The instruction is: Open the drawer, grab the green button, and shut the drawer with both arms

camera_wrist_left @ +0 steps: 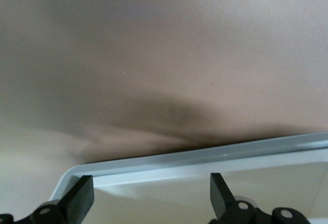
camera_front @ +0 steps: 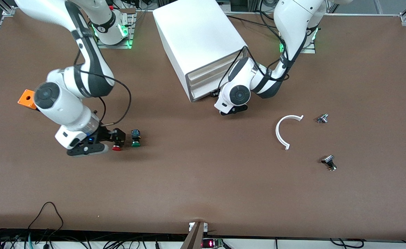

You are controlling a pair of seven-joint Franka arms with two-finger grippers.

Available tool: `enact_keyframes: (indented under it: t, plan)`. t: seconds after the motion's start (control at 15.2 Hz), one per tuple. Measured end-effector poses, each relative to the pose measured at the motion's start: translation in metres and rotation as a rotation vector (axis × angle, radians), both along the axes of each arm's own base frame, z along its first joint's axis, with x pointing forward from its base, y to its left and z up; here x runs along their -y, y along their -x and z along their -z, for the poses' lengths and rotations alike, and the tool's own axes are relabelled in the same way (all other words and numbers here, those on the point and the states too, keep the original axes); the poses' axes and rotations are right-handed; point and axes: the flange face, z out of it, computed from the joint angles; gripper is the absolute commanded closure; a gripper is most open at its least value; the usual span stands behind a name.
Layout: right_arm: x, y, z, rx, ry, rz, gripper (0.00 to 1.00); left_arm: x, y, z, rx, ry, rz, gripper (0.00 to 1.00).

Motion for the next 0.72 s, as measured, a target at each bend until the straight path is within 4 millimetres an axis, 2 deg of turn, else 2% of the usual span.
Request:
enact_keyframes:
  t: [0.26,0.46,0.72]
  plan:
    - [0.042,0.015,-0.067,-0.015,0.006,0.043,0.01,0.007,0.010,0.001,-0.030,0.007,0.011,0.00]
    - [0.073,0.034,-0.108,-0.051,0.026,0.065,0.01,0.008,0.014,0.001,-0.043,0.004,0.020,0.00]
    - [0.094,0.066,-0.154,-0.102,0.055,0.074,0.01,0.005,0.005,-0.003,-0.032,0.012,0.009,0.00]
